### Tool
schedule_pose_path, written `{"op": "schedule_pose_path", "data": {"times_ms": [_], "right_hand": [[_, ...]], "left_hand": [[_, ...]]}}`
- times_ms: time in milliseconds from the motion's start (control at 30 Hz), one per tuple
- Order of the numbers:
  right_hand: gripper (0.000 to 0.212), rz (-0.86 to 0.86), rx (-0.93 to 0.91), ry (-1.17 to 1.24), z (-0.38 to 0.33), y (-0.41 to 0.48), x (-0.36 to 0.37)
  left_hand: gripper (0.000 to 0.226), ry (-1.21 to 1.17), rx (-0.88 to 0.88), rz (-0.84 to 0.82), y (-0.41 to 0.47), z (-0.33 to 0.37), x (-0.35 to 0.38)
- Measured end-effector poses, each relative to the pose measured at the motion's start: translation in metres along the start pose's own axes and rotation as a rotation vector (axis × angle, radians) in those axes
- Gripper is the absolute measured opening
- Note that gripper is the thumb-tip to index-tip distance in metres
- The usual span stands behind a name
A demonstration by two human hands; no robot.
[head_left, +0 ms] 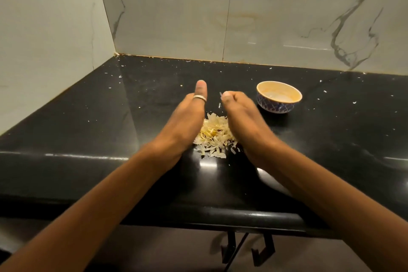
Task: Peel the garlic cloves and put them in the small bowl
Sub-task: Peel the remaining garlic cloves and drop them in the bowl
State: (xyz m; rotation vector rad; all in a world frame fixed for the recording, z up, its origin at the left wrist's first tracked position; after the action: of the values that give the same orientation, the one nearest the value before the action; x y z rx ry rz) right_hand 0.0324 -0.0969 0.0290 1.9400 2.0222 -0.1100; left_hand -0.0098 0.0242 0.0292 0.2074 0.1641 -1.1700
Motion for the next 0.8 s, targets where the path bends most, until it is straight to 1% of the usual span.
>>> {"op": "schedule_pose_path", "data": {"times_ms": [33,100,133,200,267,333,367,433,500,533,600,667,733,800], "right_hand": [[0.021,-0.004,-0.016,0.019,-0.001,0.003,-0.009],[0.023,-0.001,-0.108,-0.005,-0.001,0.006,-0.027],[0.027,0.028,-0.179,-0.054,-0.001,0.007,-0.035],[0.029,0.098,-0.3,-0.172,-0.002,0.009,-0.044],[0.023,0.11,-0.379,-0.23,-0.003,0.012,-0.043],[0.013,0.08,-0.452,-0.261,-0.002,0.013,-0.037],[0.014,0.076,-0.506,-0.282,-0.001,0.012,-0.034],[0.027,0.065,-0.625,-0.323,0.004,0.007,-0.03],[0.042,0.008,-0.659,-0.396,0.009,0.004,-0.027],[0.053,-0.046,-0.635,-0.427,0.011,0.004,-0.025],[0.08,-0.204,-0.542,-0.477,0.014,0.002,-0.018],[0.103,-0.338,-0.523,-0.542,0.015,0.0,-0.01],[0.113,-0.375,-0.541,-0.556,0.016,-0.003,-0.008],[0.118,-0.394,-0.545,-0.558,0.017,-0.004,-0.008]], "left_hand": [[0.043,0.001,0.027,0.044,0.002,-0.002,-0.008],[0.024,0.001,0.088,0.158,0.003,-0.007,-0.028],[0.021,0.009,0.129,0.215,0.003,-0.009,-0.037],[0.026,0.077,0.217,0.295,0.003,-0.014,-0.05],[0.022,0.142,0.268,0.328,0.001,-0.014,-0.052],[0.012,0.201,0.332,0.362,-0.001,-0.01,-0.05],[0.008,0.234,0.377,0.38,-0.003,-0.008,-0.049],[0.008,0.293,0.481,0.409,-0.004,-0.004,-0.047],[0.013,0.369,0.565,0.45,-0.003,-0.006,-0.045],[0.016,0.403,0.602,0.477,-0.002,-0.006,-0.042],[0.021,0.436,0.659,0.515,0.0,-0.006,-0.039],[0.026,0.442,0.669,0.547,0.002,-0.005,-0.038],[0.028,0.435,0.655,0.562,0.004,-0.006,-0.039],[0.032,0.414,0.643,0.557,0.005,-0.007,-0.038]]}}
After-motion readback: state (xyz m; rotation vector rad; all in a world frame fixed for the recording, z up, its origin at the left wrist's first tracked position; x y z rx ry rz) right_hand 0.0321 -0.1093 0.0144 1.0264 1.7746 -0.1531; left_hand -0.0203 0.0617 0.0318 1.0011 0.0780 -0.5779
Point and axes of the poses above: each hand's wrist, its own y-axis towards the middle knuckle, its own x-axis out of the palm, z = x × y, the point moved 4 cm from there along y, towards the middle knuckle, and after that the axes turned 9 degrees about z, right-handed, at the moved point
